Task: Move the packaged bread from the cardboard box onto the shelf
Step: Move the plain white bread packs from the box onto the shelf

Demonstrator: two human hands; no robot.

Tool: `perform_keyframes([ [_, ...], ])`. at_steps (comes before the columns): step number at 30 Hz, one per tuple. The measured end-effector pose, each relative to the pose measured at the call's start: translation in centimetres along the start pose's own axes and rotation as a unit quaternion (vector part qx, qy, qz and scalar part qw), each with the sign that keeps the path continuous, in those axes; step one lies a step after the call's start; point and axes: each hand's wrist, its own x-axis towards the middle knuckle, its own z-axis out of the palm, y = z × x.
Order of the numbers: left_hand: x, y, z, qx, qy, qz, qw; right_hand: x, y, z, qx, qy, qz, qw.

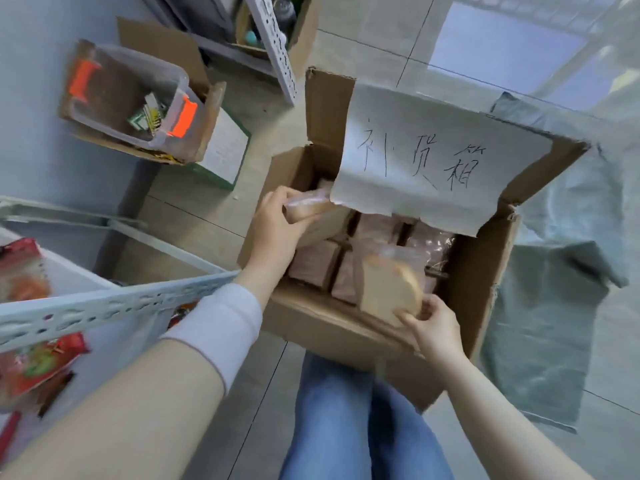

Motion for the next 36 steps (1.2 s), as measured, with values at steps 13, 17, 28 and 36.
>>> perform_keyframes([
  [13, -30.0, 4.2, -30.2, -0.181, 0.298, -0.056, 0.936, -26.6, -7.5, -3.7, 0.038, -0.137, -0.233, 0.962],
  [17, -37.7, 3.3, -41.6, -0.212, 0.374, -0.030, 0.903, -36.1, -14.0, -0.1, 0.008, -0.178, -0.324, 0.929],
  [28, -50.2, -11.7, -63.2, -0.219, 0.490, -0.022, 0.844, -56.9, -25.9, 22.0, -0.039, -0.282, -0.487, 0.826],
  [36, -46.7, -22.0, -71.2, -0.262, 0.569, -0.060, 0.777, -62.5, -31.6, 38.4, -0.016, -0.346, -0.445, 0.825],
])
